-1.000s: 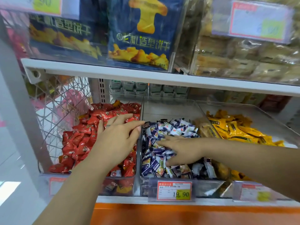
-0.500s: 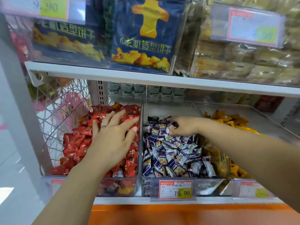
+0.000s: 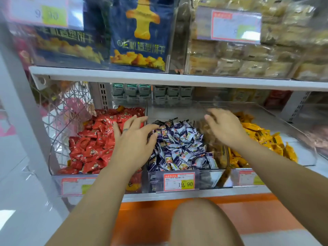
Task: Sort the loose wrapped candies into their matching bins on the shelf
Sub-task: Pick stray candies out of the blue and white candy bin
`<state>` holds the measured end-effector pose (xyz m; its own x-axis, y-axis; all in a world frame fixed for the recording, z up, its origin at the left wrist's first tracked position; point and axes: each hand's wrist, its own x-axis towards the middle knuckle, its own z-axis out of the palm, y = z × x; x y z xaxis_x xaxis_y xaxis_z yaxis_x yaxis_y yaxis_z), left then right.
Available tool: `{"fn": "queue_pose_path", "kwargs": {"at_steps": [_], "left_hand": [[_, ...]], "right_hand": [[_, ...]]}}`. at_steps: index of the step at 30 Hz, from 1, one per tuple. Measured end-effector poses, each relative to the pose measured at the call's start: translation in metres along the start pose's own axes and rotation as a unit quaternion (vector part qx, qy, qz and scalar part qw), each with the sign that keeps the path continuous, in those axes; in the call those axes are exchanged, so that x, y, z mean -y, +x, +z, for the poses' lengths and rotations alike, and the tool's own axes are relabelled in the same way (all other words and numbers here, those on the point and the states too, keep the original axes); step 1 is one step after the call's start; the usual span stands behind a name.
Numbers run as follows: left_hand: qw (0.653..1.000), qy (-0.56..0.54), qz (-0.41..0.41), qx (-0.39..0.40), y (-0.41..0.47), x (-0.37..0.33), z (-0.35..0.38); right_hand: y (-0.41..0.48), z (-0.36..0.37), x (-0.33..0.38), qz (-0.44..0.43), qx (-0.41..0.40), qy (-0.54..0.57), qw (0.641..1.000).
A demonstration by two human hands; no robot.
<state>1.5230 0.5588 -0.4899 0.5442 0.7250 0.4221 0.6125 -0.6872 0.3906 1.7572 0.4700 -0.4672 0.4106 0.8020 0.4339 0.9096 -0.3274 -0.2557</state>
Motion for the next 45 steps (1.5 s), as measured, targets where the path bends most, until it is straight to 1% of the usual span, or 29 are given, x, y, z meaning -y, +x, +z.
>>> {"fn": "queue_pose_path", "kwargs": {"at_steps": [2,3,5,7,9,14,16,18,22,25,27,30,37,39,42,45], "left_hand": [[1.0,0.013,0.001,-0.007,0.002,-0.006,0.002],[1.0,0.023,0.002,-0.005,0.002,-0.008,0.003],[0.999,0.048,0.003,0.009,0.002,-0.013,0.006],[0.997,0.07,0.006,0.022,0.002,-0.019,0.01],[0.996,0.081,0.007,0.029,0.003,-0.027,0.014],[0.987,0.141,0.003,0.07,0.015,-0.045,0.019],[0.985,0.148,-0.004,0.092,0.02,-0.05,0.018],[0.985,0.141,-0.004,0.104,0.025,-0.054,0.017],[0.986,0.119,0.016,0.111,0.027,-0.054,0.016],[0.986,0.119,0.037,0.108,0.025,-0.044,0.015],[0.988,0.114,0.044,0.095,0.026,-0.034,0.015],[0.993,0.072,0.045,0.084,0.035,-0.023,0.013],[0.986,0.08,0.075,0.123,0.049,-0.014,0.011],[0.985,0.081,0.08,0.128,0.048,-0.015,0.008],[0.984,0.084,0.091,0.125,0.047,-0.016,0.003],[0.981,0.092,0.116,0.122,0.041,-0.015,-0.003]], "right_hand": [[-0.003,-0.002,-0.021,0.068,0.061,0.088,0.992],[-0.006,-0.002,-0.033,0.087,0.103,0.089,0.987],[-0.01,-0.001,-0.056,0.076,0.171,-0.003,0.982],[-0.009,0.0,-0.076,0.055,0.189,-0.097,0.976],[0.0,0.001,-0.095,0.066,0.195,-0.134,0.969],[0.022,-0.001,-0.129,0.136,0.241,-0.121,0.953],[0.023,-0.005,-0.129,0.137,0.253,-0.117,0.951],[0.021,-0.013,-0.118,0.124,0.244,-0.102,0.956],[0.009,-0.028,-0.083,0.052,0.142,-0.063,0.986],[0.003,-0.032,-0.041,0.003,0.095,-0.003,0.996],[0.002,-0.029,-0.016,-0.014,0.099,0.035,0.994],[0.007,-0.018,0.005,-0.009,0.127,0.064,0.99],[0.02,-0.003,0.017,0.031,0.111,0.051,0.992],[0.018,0.001,0.022,0.034,0.111,0.034,0.993],[0.015,0.007,0.031,0.031,0.089,-0.015,0.995],[0.008,0.008,0.045,0.022,0.08,-0.023,0.996]]}}
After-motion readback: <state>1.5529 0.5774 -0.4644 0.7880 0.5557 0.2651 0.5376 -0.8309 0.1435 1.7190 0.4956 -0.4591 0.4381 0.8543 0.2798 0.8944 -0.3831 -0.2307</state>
